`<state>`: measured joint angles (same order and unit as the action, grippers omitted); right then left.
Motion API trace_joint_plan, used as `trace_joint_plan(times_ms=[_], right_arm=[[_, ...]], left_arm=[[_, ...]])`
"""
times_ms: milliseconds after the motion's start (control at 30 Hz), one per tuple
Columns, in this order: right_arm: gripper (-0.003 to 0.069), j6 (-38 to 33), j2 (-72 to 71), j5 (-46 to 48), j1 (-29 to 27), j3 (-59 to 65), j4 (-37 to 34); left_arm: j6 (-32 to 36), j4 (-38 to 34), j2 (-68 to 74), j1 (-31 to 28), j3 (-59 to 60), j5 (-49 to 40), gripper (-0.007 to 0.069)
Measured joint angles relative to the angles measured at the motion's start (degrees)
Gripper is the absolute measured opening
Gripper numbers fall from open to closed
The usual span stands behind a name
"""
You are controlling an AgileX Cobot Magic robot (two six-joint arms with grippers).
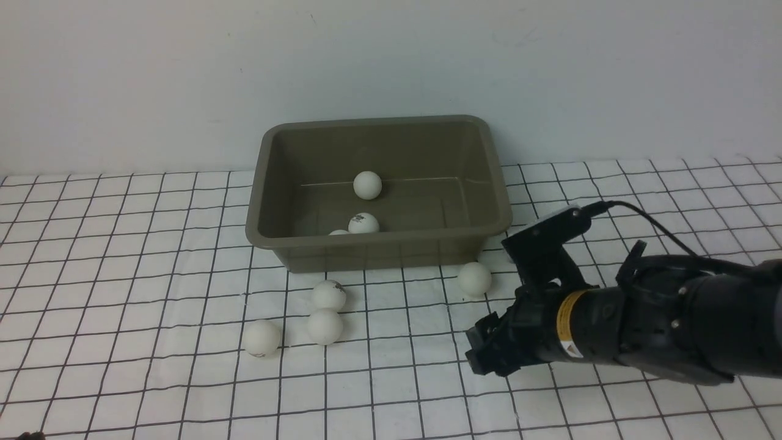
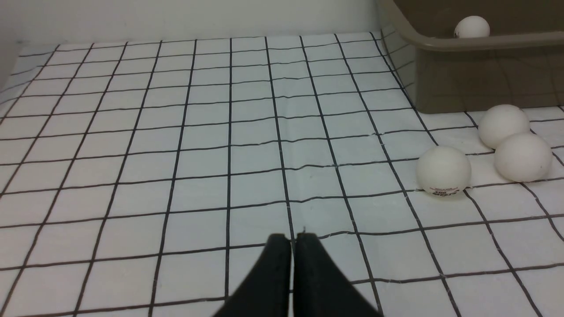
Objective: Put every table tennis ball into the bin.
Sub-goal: Use the right arm to clamp the table tennis ball closest to it
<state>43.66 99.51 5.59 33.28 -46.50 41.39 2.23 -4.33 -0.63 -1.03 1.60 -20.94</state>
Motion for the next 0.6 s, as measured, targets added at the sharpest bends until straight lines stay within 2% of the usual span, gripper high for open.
trace_joint_plan(times_ms=[133, 433, 600], right_arm=[[0.0435, 1.4, 2.1, -0.7, -1.9, -2.0, 2.5], [0.0435, 1.6, 2.5, -9.2, -6.1, -2.5, 3.4], [0.0435, 1.0, 4.7, -10.7, -6.9, -2.7, 3.4]], left_arm=[[0.0, 0.0, 0.0, 0.0, 0.0, 0.0, -0.0004], [0.0, 0.0, 0.0, 0.0, 0.0, 0.0, -0.0004], [0.0, 0.0, 0.0, 0.0, 0.0, 0.0, -0.0004]])
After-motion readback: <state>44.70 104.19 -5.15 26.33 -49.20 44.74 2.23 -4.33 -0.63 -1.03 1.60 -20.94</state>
